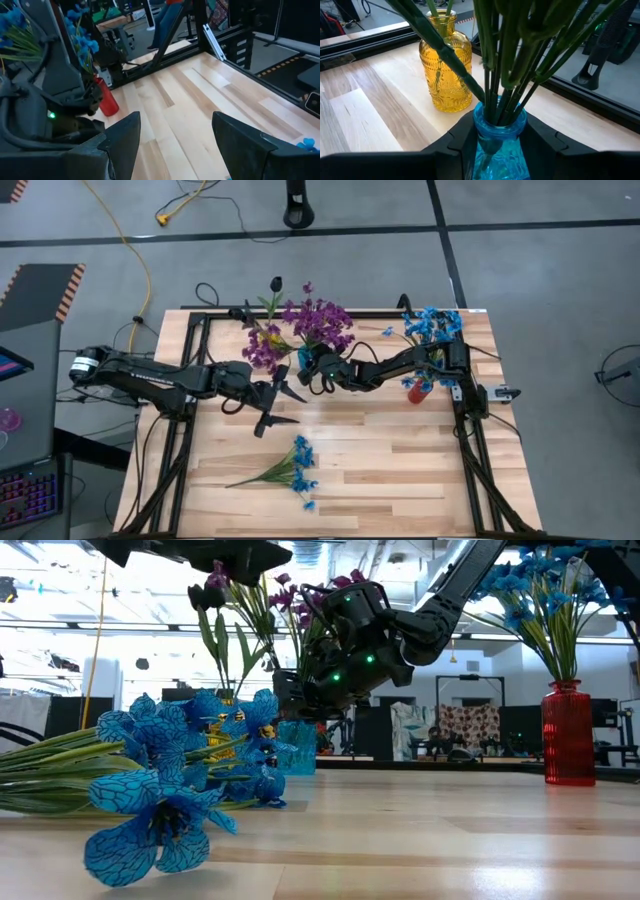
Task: Sort flowers into vase by color
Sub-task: Put the violet flower into the blue vase
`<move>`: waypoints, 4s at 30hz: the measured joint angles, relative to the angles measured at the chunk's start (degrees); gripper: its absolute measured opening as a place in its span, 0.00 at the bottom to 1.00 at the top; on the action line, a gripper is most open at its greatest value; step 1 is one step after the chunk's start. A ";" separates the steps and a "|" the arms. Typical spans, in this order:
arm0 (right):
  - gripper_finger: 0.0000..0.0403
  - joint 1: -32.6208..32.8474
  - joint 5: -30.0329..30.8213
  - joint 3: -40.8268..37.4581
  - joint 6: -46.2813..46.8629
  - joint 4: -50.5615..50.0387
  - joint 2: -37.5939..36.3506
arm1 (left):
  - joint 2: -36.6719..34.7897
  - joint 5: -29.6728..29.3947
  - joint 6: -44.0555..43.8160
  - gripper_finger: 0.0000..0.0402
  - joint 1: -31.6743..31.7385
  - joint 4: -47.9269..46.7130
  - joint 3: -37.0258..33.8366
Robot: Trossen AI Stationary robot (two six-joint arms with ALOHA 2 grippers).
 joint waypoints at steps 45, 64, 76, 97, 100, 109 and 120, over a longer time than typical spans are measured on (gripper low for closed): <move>0.39 0.00 0.07 0.00 -0.11 -0.01 0.00 | -7.22 9.11 -5.13 0.59 0.02 -18.46 0.00; 0.40 0.02 0.10 0.00 0.09 0.01 0.00 | -7.22 2.82 -3.95 0.59 0.00 -2.84 -0.04; 0.44 0.04 -0.17 0.00 -0.13 -0.01 0.00 | -7.22 2.62 -3.43 0.59 0.00 -3.01 -0.04; 0.62 2.00 -0.44 -0.13 -3.72 -11.56 -5.77 | -7.22 2.47 -3.93 0.59 0.00 -4.13 -0.04; 0.62 2.62 -0.44 -0.11 -3.72 -12.23 -5.84 | -7.22 2.45 -3.94 0.59 0.00 -3.66 -0.04; 0.62 5.65 -0.22 0.00 -3.72 -13.91 -7.48 | -7.22 1.64 -3.19 0.59 0.00 -3.37 -0.04; 0.62 12.02 0.08 -0.02 -3.55 -21.08 -13.00 | -7.20 0.90 -2.40 0.59 0.04 -3.56 -0.04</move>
